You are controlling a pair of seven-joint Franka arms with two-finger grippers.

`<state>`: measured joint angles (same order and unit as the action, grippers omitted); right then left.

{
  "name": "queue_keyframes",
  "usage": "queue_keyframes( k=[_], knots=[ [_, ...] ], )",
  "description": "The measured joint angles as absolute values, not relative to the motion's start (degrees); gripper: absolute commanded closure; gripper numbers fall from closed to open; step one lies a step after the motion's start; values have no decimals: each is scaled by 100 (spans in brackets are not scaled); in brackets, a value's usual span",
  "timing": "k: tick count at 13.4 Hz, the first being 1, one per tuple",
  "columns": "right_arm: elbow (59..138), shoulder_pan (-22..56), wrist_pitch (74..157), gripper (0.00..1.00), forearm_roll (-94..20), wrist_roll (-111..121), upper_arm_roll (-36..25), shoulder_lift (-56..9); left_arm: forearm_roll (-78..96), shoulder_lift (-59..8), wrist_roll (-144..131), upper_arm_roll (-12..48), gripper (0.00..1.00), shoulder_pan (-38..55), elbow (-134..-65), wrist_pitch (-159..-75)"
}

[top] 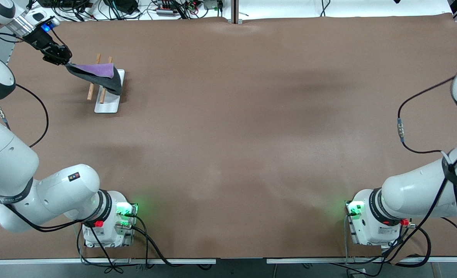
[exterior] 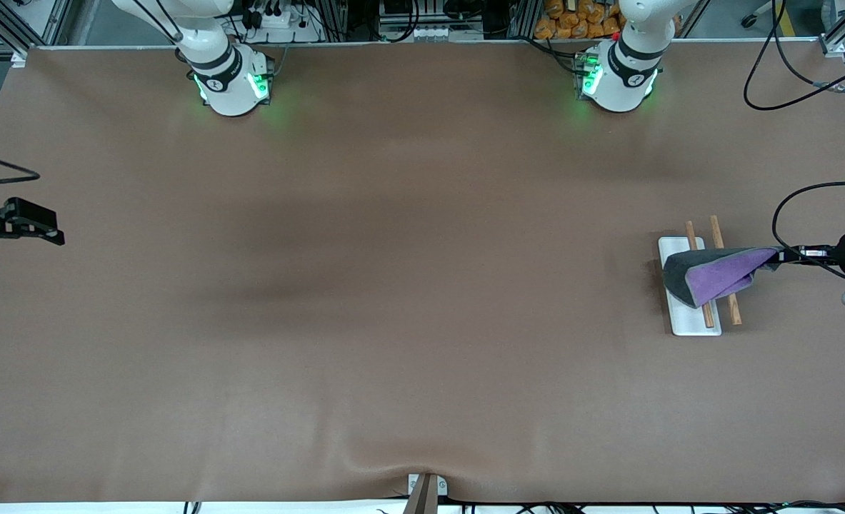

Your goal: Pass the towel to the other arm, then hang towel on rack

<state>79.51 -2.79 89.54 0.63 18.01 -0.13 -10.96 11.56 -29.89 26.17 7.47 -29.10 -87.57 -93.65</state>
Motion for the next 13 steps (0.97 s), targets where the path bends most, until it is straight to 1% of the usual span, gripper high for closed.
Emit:
queue_keyframes(
  k=[2,3,4,6,8,10,11,12,13],
  knots=[
    [9151,-279,9496,0,59,1682,41,-340,1156,-3083,2719,747,100,-2979,-8750,-9405],
    [9514,-279,9640,0,58,1644,51,-84,1156,-3121,2723,747,96,-2993,-8745,-9416],
    [9624,-280,9742,0,58,1634,45,35,1156,-3154,2723,747,95,-2999,-8739,-9437],
    [9342,-286,9726,0,69,1628,32,8,1156,-3186,2723,748,95,-3001,-8728,-9487],
    [8909,-288,9291,0,78,1605,32,-94,1155,-3186,2749,748,89,-3001,-8716,-9504],
    [8760,-367,9134,0,78,1590,24,-157,1155,-3192,2828,747,90,-3005,-8716,-9512],
    [8751,-437,9103,0,75,1601,22,-192,1155,-3203,2882,746,89,-3027,-8716,-9520],
    [8748,-465,9017,0,73,1605,24,-220,1155,-3220,2980,744,85,-3062,-8715,-9541],
    [8745,-461,8898,0,69,1604,46,-229,1155,-3242,3093,744,79,-3094,-8715,-9587]
  ],
)
